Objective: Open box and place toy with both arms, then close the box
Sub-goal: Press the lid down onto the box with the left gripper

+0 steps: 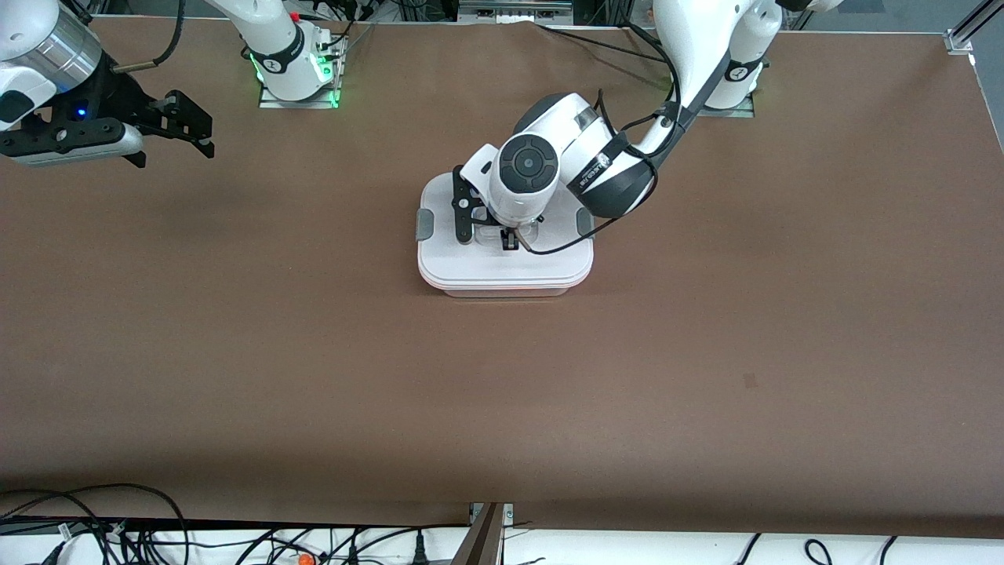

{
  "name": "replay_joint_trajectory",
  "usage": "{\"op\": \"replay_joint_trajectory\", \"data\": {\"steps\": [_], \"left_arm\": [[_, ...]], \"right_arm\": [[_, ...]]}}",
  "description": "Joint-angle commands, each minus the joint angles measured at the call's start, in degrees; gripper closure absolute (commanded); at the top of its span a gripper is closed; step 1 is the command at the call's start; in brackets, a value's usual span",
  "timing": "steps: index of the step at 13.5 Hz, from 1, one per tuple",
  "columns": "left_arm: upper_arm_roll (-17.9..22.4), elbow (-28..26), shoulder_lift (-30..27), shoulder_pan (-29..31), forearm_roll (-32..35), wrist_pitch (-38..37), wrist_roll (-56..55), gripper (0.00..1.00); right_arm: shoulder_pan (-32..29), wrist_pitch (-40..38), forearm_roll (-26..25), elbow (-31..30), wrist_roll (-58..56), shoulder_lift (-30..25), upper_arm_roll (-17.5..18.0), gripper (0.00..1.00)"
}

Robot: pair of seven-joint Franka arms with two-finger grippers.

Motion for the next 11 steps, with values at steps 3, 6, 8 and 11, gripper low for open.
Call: {"op": "replay_joint_trajectory", "data": {"steps": [3, 6, 8, 11], "left_arm": [[0.5, -1.3, -1.0, 0.0, 0.9, -0.4, -1.4, 0.97], [0.7, -1.0, -0.9, -0.5, 1.0, 0.3, -1.3, 0.97], [0.7, -1.1, -0.9, -0.6, 3.5, 1.0, -1.3, 0.96], [0.6, -1.0, -0.7, -1.4, 5.0, 1.1, -1.4, 0.96]], "right_arm": [[-1.0, -0.7, -0.7, 2.5, -0.3, 0.5, -0.4, 0.00], [-1.2, -0.3, -0.7, 3.6, -0.2, 2.5, -0.7, 0.00], [-1.2, -0.6, -0.1, 5.3, -0.2, 3.8, -0.8, 0.00], [-1.2, -0.7, -0.1, 5.8, -0.4, 4.5, -0.8, 0.00]]}}
